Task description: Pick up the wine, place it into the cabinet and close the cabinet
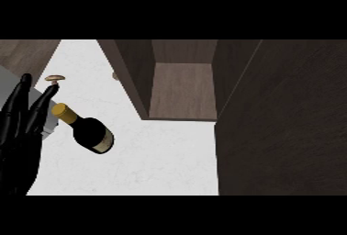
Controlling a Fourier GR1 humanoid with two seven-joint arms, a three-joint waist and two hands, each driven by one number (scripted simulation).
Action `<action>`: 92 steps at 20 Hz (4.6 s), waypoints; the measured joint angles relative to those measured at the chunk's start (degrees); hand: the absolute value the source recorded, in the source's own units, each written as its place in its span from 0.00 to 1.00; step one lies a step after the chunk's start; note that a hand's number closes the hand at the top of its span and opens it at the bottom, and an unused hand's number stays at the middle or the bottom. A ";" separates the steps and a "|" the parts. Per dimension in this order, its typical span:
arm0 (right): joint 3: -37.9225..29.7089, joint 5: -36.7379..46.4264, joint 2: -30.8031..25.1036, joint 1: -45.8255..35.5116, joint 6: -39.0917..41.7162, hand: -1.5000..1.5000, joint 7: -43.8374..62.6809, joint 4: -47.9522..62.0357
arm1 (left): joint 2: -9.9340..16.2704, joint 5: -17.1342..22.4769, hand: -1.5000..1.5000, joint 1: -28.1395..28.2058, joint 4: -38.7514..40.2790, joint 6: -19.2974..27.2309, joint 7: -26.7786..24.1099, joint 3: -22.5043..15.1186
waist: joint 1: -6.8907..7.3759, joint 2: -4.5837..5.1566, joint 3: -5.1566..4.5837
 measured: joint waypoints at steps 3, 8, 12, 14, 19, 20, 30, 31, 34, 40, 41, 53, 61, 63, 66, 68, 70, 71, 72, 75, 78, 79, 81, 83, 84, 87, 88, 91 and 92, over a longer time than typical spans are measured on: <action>1.00 -0.73 -0.08 1.17 1.66 0.00 -0.22 -1.30 | -0.91 -1.41 0.00 -2.15 1.72 2.92 -0.24 1.98 | -0.81 0.37 0.11; 4.93 -6.94 -0.63 5.84 7.66 0.00 2.19 -3.98 | -2.98 1.82 0.00 -4.32 1.90 11.21 4.42 5.84 | -1.14 0.51 0.17; 7.69 -14.19 -2.10 9.73 11.86 0.00 8.33 -8.77 | -4.27 6.19 0.00 -4.75 -0.24 18.70 10.80 5.36 | -1.59 0.38 0.19; 8.68 -16.35 -2.61 11.14 12.26 0.00 11.63 -12.44 | -4.57 5.54 0.00 -5.31 -3.29 21.99 15.12 4.51 | -1.59 0.38 0.20; 8.81 -19.21 -3.99 13.13 12.53 0.00 17.43 -16.93 | -4.22 2.27 0.00 -6.25 -10.49 26.56 25.15 2.78 | -1.61 0.42 0.23; 8.70 -19.29 -4.06 13.40 12.72 0.00 17.74 -17.06 | -4.15 1.59 0.00 -6.61 -11.53 27.31 26.86 2.40 | -1.63 0.43 0.22; 10.75 -19.31 -3.87 13.10 10.79 0.00 22.15 -18.47 | -1.26 -7.10 0.00 -13.43 -18.21 33.08 42.92 0.48 | -1.94 0.40 0.24; 10.61 -19.31 -3.93 12.87 10.70 0.00 22.34 -18.51 | -0.93 -7.58 0.00 -13.94 -18.53 33.38 44.19 0.36 | -1.91 0.39 0.24; 11.39 -19.17 -3.78 12.65 10.08 0.00 23.04 -18.74 | 0.24 -8.18 0.00 -15.42 -18.77 33.85 46.99 0.73 | -1.94 0.34 0.25; 13.68 -18.54 -3.42 12.28 8.74 0.00 23.91 -19.13 | 1.95 -8.95 0.00 -16.44 -18.48 34.91 50.45 0.89 | -1.90 0.16 0.24; 14.44 -18.35 -3.13 12.52 8.30 0.00 23.77 -19.25 | 2.32 -9.01 0.00 -16.52 -18.40 35.05 50.50 1.31 | -2.00 0.12 0.23; 13.06 -17.44 -3.71 12.53 7.86 0.00 23.04 -19.34 | 5.11 -9.32 0.00 -15.17 -17.91 36.22 49.93 5.27 | -1.89 0.31 0.19; 11.07 -17.48 -3.41 12.21 8.23 0.00 22.70 -19.03 | 2.64 -6.50 0.00 -6.14 -16.34 34.69 41.19 6.25 | -1.85 0.49 0.13; 11.19 -17.49 -3.25 13.21 9.02 0.00 21.85 -18.92 | 2.20 -4.81 0.00 -4.74 -14.86 33.74 38.54 7.03 | -1.98 0.50 0.13; 10.69 -17.64 -3.09 13.04 9.35 0.00 21.83 -18.82 | 1.19 -1.58 0.00 -1.99 -12.71 31.79 34.16 8.07 | -1.91 0.52 0.11; 11.43 -17.66 -2.60 13.55 9.44 0.00 21.55 -18.84 | 0.28 0.28 0.00 -1.26 -9.70 30.75 30.68 8.62 | -2.11 0.54 0.09; 11.31 -17.70 -2.62 13.44 9.68 0.00 21.66 -18.81 | -0.71 1.96 0.00 0.03 -7.20 29.56 27.50 9.02 | -2.07 0.55 0.09; 11.13 -17.75 -2.56 12.93 9.55 0.00 21.95 -18.80 | -0.85 2.57 0.00 -0.16 -5.52 29.26 26.28 9.59 | -2.08 0.57 0.10; 11.30 -17.72 -2.30 13.25 9.79 0.00 21.35 -18.66 | -1.20 2.83 0.00 -0.06 -3.39 28.99 24.30 10.08 | -2.12 0.59 0.11; 10.26 -17.96 -2.37 15.00 11.45 0.00 19.45 -18.38 | -2.12 3.91 0.00 0.50 2.86 28.20 17.97 12.25 | -2.33 0.62 0.12; 9.85 -18.12 -2.21 16.34 12.34 0.00 18.48 -18.23 | -2.57 5.01 0.00 1.96 7.06 27.07 12.21 14.51 | -2.17 0.60 0.13; 10.18 -18.15 -2.11 16.70 12.45 0.00 18.52 -18.28 | -2.56 5.67 0.00 2.16 8.85 26.46 10.33 15.36 | -2.17 0.60 0.13; 9.76 -18.28 -2.46 17.16 13.25 0.00 18.29 -18.29 | -3.16 6.34 0.00 2.94 11.74 25.81 7.06 15.66 | -2.11 0.59 0.13; 9.06 -18.50 -2.60 17.37 13.87 0.00 17.95 -18.22 | -3.62 7.23 0.00 2.72 15.57 24.97 3.83 16.49 | -2.14 0.61 0.14; 9.02 -18.58 -2.53 17.62 14.13 0.00 17.75 -18.19 | -3.64 7.91 0.00 3.08 16.97 24.13 2.80 16.87 | -2.11 0.61 0.14; 10.29 -18.60 -1.54 17.84 13.99 0.00 17.42 -18.09 | -4.14 9.86 0.00 4.45 20.90 22.49 -1.53 16.92 | -1.97 0.60 0.14; 10.58 -18.61 -1.47 18.68 14.44 0.00 16.97 -18.07 | -4.33 10.77 0.00 4.60 22.59 21.63 -3.11 17.16 | -1.99 0.59 0.14; 9.27 -18.90 -1.97 19.44 15.59 0.00 16.39 -17.98 | -4.71 12.77 0.00 4.65 27.71 19.47 -6.98 17.64 | -2.00 0.60 0.15; 8.85 -19.02 -2.10 19.83 16.04 0.00 16.03 -17.98 | -4.45 13.33 0.00 4.18 29.13 18.80 -7.35 17.91 | -2.04 0.61 0.15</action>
